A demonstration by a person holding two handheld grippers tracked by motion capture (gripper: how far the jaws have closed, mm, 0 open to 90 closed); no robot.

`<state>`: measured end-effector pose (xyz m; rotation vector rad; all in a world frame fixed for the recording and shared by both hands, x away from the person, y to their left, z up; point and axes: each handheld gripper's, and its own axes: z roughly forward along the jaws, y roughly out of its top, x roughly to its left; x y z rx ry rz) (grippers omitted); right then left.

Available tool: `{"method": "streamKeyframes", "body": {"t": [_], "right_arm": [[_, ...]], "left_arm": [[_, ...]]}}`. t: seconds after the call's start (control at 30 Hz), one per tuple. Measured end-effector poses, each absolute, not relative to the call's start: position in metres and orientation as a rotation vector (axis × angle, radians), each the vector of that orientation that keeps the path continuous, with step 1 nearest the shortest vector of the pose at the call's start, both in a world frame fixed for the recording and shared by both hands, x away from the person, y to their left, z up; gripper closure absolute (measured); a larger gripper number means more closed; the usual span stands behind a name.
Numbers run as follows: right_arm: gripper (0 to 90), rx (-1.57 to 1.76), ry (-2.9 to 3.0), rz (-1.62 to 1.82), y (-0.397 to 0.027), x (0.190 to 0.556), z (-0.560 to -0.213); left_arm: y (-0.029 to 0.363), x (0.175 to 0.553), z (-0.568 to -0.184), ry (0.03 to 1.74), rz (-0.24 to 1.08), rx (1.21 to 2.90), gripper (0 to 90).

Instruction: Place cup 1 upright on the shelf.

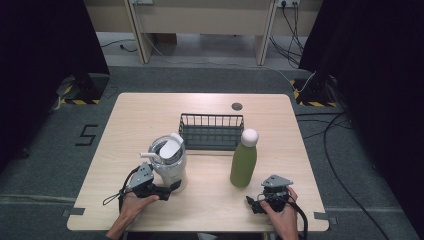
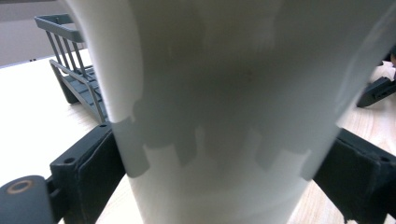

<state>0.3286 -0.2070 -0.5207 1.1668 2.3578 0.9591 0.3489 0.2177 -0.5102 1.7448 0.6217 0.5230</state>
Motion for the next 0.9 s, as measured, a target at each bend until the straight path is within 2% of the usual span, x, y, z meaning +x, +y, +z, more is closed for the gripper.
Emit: {"method": "streamKeyframes", "body": {"t": [0.83, 0.9], "right_arm": [[0.4, 1.163, 2.360, 0.960, -0.2071, 0.3288, -0.5207], [0.4, 1.158, 2.361, 0.960, -0.2073, 0.3291, -0.5208]], "left_arm": [[0.2090, 0.3514, -0.5133, 0.611, 0.551, 1.698, 10.5], [0.2072, 0.3490, -0.5133, 0.623, 0.516, 1.705, 10.5]]}}
